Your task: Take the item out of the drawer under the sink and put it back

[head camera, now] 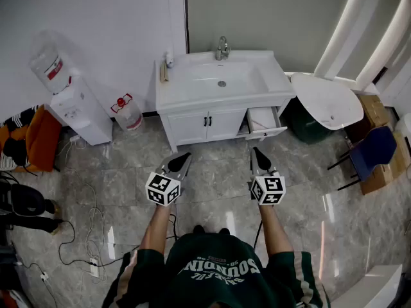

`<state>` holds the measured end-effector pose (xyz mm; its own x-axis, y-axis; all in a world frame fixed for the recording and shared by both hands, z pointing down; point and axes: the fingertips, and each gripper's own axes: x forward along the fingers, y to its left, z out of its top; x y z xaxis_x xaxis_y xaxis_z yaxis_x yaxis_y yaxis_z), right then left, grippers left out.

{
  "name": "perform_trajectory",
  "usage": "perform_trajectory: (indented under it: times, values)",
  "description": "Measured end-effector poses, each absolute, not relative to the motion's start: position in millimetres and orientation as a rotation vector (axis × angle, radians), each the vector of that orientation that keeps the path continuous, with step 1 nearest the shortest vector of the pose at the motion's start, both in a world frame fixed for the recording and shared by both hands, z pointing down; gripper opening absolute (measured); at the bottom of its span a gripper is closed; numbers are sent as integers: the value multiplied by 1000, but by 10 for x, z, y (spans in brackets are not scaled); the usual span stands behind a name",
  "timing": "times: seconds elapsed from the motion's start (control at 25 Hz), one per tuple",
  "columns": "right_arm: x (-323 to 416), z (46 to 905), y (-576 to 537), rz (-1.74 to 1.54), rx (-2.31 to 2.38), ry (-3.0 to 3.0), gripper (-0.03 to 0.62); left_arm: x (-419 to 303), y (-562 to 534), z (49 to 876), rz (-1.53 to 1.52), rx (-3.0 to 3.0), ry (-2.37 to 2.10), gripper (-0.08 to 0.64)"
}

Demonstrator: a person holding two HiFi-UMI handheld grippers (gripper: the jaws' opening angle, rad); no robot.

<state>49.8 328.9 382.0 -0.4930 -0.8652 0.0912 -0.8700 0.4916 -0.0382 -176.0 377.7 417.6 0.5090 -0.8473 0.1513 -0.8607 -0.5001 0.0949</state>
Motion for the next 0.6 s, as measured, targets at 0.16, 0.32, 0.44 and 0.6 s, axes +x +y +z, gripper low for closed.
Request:
perform_trajectory:
  times: [0.16, 0.32, 0.44, 0.6]
  values:
    - [489, 3843, 3316, 123, 1560, -2663, 2, -1784, 3809, 4212, 130, 2585, -1473, 51]
    - [493, 3814, 3326, 126, 1584, -2673, 2, -1800, 3814, 4198, 129, 2588, -1467, 51]
    - [453, 3806, 3325, 126, 1579, -2673, 2, -1827, 3798, 4200, 128, 2585, -1460, 51]
    - [388, 3868, 3317, 140, 1558, -2675, 2, -1846, 3770, 4257, 136, 2582, -1446, 51]
